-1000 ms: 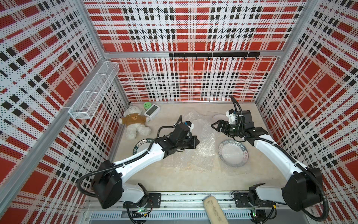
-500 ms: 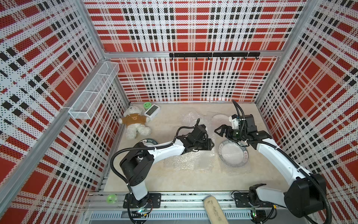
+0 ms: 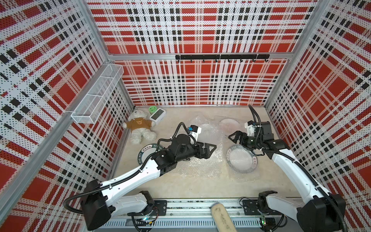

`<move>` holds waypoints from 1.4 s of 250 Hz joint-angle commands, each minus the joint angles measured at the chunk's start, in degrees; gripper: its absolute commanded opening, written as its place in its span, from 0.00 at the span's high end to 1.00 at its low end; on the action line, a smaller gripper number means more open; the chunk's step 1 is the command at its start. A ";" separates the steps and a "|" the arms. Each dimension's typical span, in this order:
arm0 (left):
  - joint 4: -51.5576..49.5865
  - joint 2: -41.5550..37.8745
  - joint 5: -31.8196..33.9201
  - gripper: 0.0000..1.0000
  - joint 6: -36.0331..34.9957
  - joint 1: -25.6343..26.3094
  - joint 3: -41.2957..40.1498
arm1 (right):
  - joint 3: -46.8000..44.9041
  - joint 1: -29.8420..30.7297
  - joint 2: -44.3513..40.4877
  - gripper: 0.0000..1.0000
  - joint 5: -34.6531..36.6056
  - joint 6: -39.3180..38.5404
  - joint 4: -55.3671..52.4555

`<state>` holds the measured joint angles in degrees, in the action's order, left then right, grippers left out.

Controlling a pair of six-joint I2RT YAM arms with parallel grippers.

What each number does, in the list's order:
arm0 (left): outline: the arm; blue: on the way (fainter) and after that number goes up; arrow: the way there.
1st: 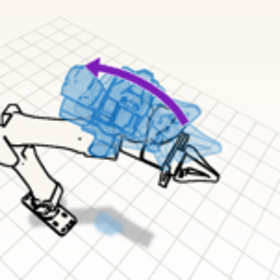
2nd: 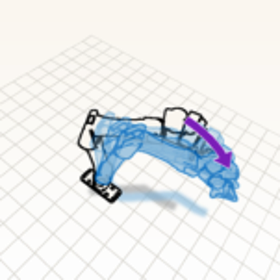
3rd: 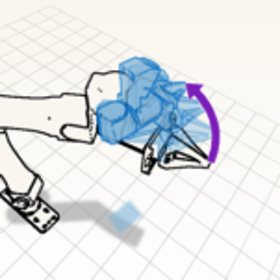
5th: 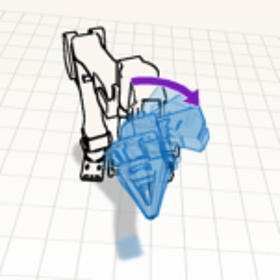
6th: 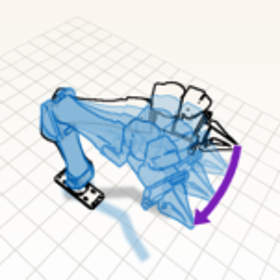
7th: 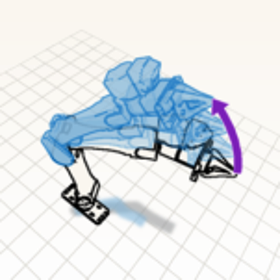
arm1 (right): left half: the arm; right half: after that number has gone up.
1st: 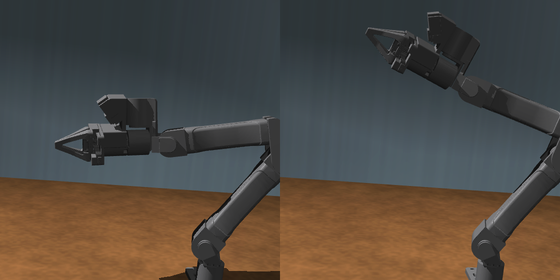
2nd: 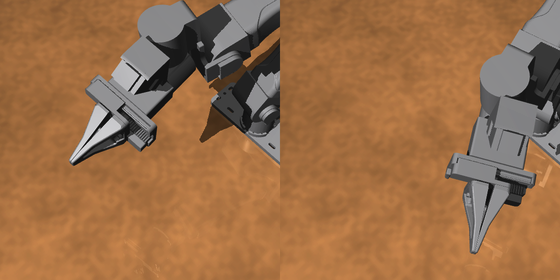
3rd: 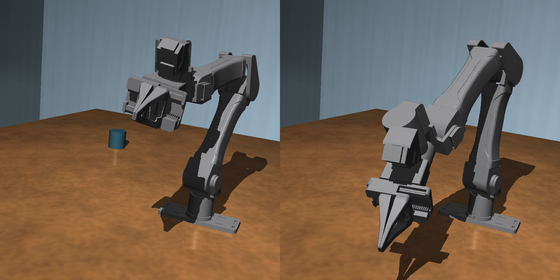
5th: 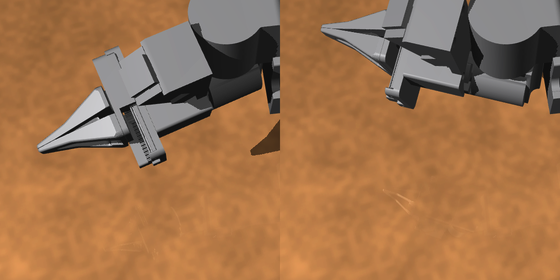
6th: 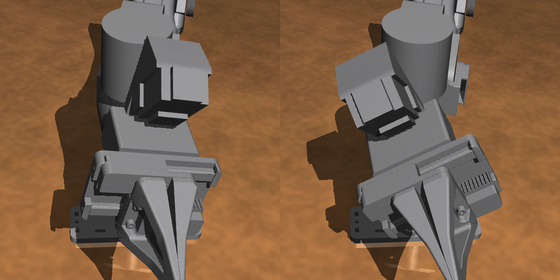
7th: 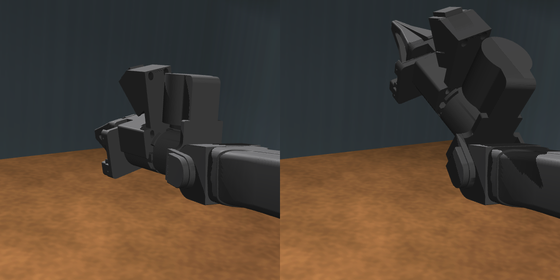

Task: Unpack dinner plates from bubble wrap
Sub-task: Adjust the bubble wrap at the center of the board, then pick up the bubble wrap from the center of the board.

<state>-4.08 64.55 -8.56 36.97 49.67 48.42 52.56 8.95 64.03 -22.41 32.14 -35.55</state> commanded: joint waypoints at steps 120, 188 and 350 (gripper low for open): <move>14.69 -10.42 -17.47 0.01 4.64 -15.70 -16.84 | -17.32 -29.99 -16.28 0.00 2.50 4.15 -6.98; 15.86 -10.93 -19.29 0.01 5.94 -17.08 -17.18 | -18.51 -30.55 0.64 0.00 4.80 2.93 11.42; 22.07 -6.83 -24.63 0.01 11.85 -23.30 -18.62 | -22.77 -29.54 13.35 0.00 -9.97 1.19 25.71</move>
<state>14.79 57.56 -31.57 46.78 27.16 30.22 31.38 -21.06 77.76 -28.97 33.82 -11.35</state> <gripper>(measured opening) 0.994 0.998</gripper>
